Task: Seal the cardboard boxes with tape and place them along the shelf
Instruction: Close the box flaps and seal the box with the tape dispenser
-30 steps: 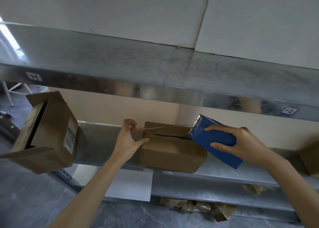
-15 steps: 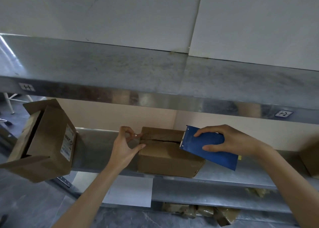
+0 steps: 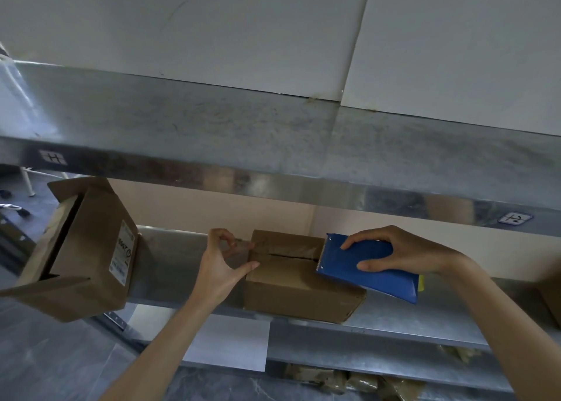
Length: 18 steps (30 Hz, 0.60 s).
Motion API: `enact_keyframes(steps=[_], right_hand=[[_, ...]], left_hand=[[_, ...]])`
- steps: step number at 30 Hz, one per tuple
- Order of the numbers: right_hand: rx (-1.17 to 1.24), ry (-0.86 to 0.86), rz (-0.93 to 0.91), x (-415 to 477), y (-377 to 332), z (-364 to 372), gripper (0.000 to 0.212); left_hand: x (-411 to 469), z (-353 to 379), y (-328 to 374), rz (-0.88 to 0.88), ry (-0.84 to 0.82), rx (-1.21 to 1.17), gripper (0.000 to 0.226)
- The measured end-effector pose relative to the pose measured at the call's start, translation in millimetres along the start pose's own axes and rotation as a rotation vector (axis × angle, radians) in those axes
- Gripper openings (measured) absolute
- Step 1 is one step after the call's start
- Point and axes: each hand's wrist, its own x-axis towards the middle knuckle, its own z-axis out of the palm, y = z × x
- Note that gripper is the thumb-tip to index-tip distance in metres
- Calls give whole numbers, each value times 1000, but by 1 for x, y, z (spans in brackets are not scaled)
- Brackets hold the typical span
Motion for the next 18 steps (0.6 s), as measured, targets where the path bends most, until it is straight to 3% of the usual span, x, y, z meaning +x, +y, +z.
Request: enact_keyframes(steps=[7, 14, 18], right_hand=[[-24, -49, 17, 4, 6, -4, 30], [-38, -116, 32, 11, 9, -8, 31], [-46, -145, 16, 16, 8, -9, 31]], left_hand=[[1, -1, 2, -7, 49, 30, 67], [-3, -1, 5, -145, 68, -3, 70], [7, -6, 6, -261, 42, -108, 60]])
